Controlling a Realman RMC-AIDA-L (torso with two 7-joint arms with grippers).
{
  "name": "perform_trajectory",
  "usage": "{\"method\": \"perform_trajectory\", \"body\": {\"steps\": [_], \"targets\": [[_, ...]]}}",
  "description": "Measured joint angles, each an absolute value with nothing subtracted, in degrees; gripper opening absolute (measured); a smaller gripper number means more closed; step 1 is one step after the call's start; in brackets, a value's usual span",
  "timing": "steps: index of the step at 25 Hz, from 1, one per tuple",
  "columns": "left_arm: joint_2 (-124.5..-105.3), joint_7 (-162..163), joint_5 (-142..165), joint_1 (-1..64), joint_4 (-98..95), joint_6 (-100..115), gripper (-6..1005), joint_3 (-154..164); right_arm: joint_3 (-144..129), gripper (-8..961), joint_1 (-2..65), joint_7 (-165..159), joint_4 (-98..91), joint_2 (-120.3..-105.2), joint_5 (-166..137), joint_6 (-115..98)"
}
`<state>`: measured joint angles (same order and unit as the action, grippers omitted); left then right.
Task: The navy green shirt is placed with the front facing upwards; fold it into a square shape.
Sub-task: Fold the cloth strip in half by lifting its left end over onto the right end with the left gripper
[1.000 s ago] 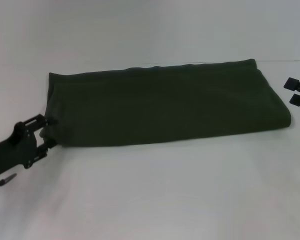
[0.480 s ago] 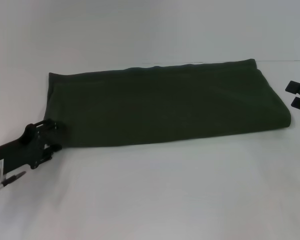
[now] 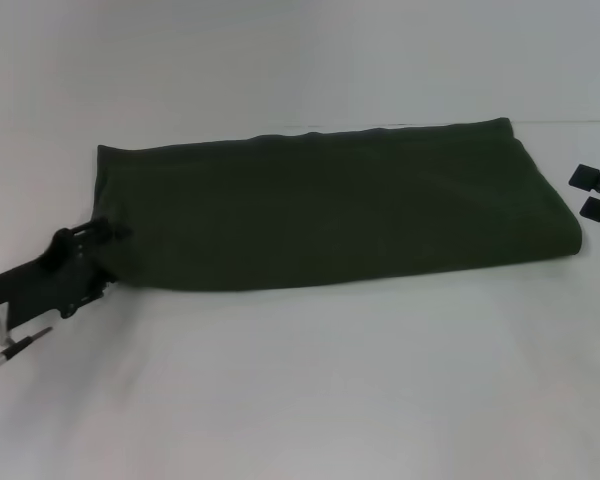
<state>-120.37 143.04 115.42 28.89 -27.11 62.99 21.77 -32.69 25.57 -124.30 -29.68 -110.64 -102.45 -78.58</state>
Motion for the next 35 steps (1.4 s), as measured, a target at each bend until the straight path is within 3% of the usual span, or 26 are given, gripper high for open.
{"method": "perform_trajectory", "body": {"steps": [5, 30, 35], "targets": [[-121.36, 141.03, 112.64, 26.07, -28.65, 64.97, 674, 20.51, -32.69, 793, 25.43, -124.23, -29.63, -110.70, -102.34, -78.92], [-121.03, 142.95, 114.65, 29.48, -26.46, 57.14, 672, 24.84, -32.69, 793, 24.35, -124.21, -29.53, -110.92, -102.34, -78.92], [-121.15, 142.38, 114.90, 29.13, -26.87, 57.17, 571, 24.93, -32.69, 793, 24.34, -124.36, -29.53, -110.87, -102.25, -79.01]]}}
